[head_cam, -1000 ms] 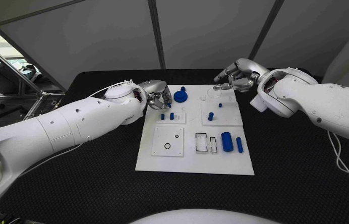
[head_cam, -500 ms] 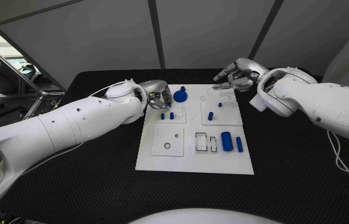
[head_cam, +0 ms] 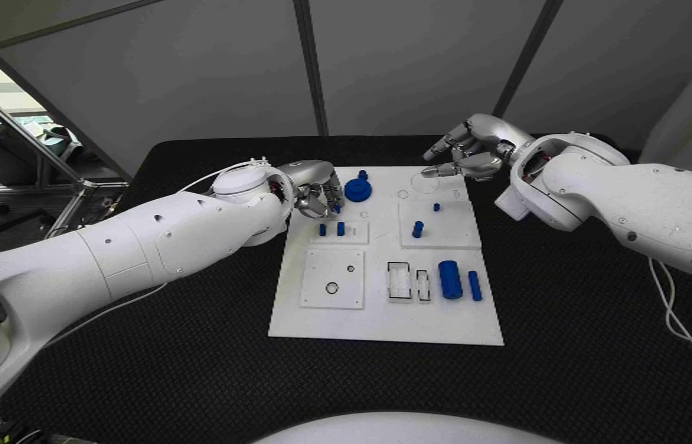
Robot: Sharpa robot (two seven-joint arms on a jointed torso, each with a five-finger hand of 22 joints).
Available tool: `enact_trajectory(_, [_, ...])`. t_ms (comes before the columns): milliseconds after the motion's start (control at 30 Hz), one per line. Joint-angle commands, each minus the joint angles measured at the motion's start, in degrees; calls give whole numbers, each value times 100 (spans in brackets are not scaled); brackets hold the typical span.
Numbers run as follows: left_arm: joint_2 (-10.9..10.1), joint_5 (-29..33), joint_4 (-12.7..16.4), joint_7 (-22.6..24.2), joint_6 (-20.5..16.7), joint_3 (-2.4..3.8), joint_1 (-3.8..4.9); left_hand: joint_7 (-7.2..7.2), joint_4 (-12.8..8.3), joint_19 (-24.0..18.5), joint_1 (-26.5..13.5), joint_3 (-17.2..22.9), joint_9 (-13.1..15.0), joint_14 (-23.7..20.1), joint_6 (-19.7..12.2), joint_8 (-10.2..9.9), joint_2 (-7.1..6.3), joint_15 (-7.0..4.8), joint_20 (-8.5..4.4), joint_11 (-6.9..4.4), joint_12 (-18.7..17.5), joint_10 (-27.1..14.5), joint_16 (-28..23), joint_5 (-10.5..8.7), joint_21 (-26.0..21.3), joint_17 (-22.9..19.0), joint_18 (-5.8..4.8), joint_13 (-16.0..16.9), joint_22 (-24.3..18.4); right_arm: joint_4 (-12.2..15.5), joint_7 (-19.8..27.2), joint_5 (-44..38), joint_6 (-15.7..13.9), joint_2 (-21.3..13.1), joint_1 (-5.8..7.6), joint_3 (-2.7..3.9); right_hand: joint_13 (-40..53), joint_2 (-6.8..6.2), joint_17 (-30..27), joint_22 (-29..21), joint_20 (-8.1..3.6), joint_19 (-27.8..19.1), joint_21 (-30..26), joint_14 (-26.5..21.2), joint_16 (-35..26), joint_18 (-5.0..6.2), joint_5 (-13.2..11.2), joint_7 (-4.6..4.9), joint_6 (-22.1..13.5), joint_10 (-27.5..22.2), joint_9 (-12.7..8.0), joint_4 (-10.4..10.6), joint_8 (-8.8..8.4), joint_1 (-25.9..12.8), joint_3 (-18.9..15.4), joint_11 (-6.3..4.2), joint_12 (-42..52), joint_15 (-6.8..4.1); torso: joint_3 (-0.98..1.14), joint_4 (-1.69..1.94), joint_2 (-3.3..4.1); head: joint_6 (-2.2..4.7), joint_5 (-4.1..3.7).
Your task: Assemble the parts on the task board
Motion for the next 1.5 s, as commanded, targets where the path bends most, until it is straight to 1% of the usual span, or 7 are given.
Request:
enact_trajectory(33, [1, 11, -1, -31, 108, -7, -6, -5, -34, 25, -52, -11, 6, 80, 28, 36, -13, -29, 17, 12, -1, 21, -22, -21, -2, -6, -74, -6, -1, 6, 57, -9, 25, 4, 11, 4, -2, 7, 4, 3, 7, 44, -17, 59, -7, 96, 38, -3, -38, -15, -2, -6, -19, -44, 11, 15, 1, 2, -1, 0, 1, 0, 0])
enact_trajectory(367, [14, 11, -35, -97, 156, -13, -13, 30, -54, 3, -91, -16, -54, 69, -56, -27, -40, -8, 26, 40, -41, -22, -43, -54, -23, -44, -72, -55, -4, -2, 55, -9, 26, 4, 11, 4, -14, 7, -10, -13, 7, 38, -31, 57, -22, 100, 38, -3, -38, -21, -2, -8, -19, -50, 11, 15, -9, 2, 1, -1, -1, -3, -3])
enact_trajectory(433, [12, 11, -44, -118, 151, -13, -13, 82, -45, -18, -195, -10, -295, 57, -650, -57, -179, 29, 58, 69, -95, -72, -75, -77, -56, -105, -65, -137, -11, -8, 53, -9, 27, 4, 11, 4, -21, 6, -24, -27, 7, 31, -42, 54, -33, 103, 38, -3, -39, -25, -2, -8, -20, -51, 10, 15, -16, 2, 0, 0, -2, 8, -3])
enact_trajectory(533, [0, 11, -49, -146, 142, -13, -13, 99, -36, -21, -231, 2, -417, 53, -855, -55, -233, 24, 66, 74, -112, -80, -87, -85, -72, -133, -62, -181, -13, -16, 50, -9, 29, 1, 11, 4, -25, 5, -35, -46, 7, 21, -56, 52, -42, 107, 38, -3, -39, -27, -2, -9, -20, -51, 10, 15, -21, 2, 1, 6, -3, 6, -7])
enact_trajectory(933, [-39, 11, -31, -164, 69, -14, -14, 109, -27, -33, -259, -4, -496, 45, -940, -49, -282, 29, 72, 82, -126, -98, -104, -89, -102, -165, -57, -217, -28, -71, 38, -9, 35, -3, 11, 4, -213, -1, -68, -79, 6, 8, -88, 42, -79, 114, 41, -2, -44, -140, -3, -29, -23, -36, 18, 15, -219, 1, -3, 5, -4, 27, -1])
enact_trajectory(1233, [-124, 11, -20, -163, -72, -7, -15, 125, -27, -116, -257, 7, -575, -10, -983, -34, -310, 48, 85, 110, -164, -181, -216, -76, -239, -323, -29, -273, -124, -178, -105, -482, 59, 10, 7, 2, -2722, 108, -340, -155, -2, 22, -203, 7, -399, 128, 43, 25, 136, -1434, 18, -233, 14, 218, 434, 52, -3121, 21, -8, 2, -4, 57, -20])
enact_trajectory(1500, [-500, 874, 132, -53, -193, 241, -15, 96, 56, -632, -369, -34, -600, -353, -580, 134, -383, 85, 122, 155, -154, -332, -901, 73, -1066, -1138, 136, -379, -719, -255, -304, -2140, 170, 52, -109, -7, -4607, -80, -19, 374, 92, 295, 202, 146, -94, 25, 29, 41, 646, -1061, 68, -604, 14, 353, 1214, 173, -5052, 132, -1, 0, -4, 152, -191])
